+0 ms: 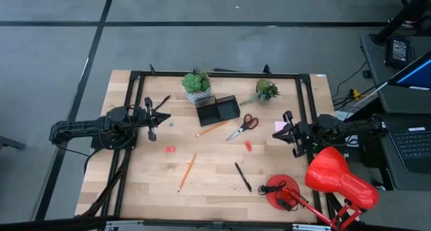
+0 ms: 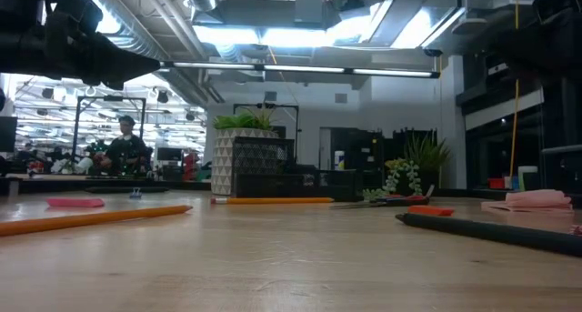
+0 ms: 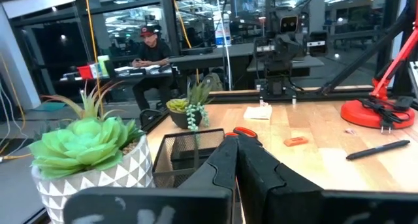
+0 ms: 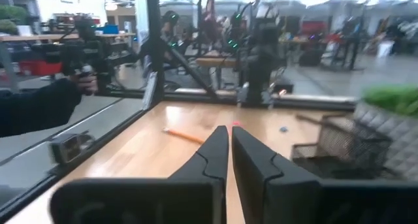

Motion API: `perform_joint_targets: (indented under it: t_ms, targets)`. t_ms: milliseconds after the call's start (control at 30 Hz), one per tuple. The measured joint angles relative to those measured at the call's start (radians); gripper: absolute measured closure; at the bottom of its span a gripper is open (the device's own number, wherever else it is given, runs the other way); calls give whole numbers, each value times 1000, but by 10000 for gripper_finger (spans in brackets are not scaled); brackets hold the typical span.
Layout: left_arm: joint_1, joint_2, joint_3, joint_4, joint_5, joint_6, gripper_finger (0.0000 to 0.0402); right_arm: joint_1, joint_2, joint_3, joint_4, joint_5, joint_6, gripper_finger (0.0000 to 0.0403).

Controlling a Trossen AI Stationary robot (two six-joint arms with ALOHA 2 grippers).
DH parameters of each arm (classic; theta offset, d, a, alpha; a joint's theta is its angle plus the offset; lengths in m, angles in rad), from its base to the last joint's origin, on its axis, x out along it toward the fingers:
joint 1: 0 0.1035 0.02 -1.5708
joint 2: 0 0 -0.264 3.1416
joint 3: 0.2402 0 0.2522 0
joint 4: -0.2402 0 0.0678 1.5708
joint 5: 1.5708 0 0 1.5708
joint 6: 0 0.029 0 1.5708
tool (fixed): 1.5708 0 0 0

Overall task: Pick and place office supplies into organizer
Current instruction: Put the pink sticky notes into the black desk organizer

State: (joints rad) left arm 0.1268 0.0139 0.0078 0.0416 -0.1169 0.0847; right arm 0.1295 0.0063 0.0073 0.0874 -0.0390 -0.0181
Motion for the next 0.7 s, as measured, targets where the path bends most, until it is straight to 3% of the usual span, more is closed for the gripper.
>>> perform_joint_targets:
  t_ms: [400,700]
  targets:
    - [0,0,0,0,0,-17,398,0,0,0,31,13,-69,377]
    - [-1,0,0,-7,0,-38,398,0,0,0,31,64,15,377]
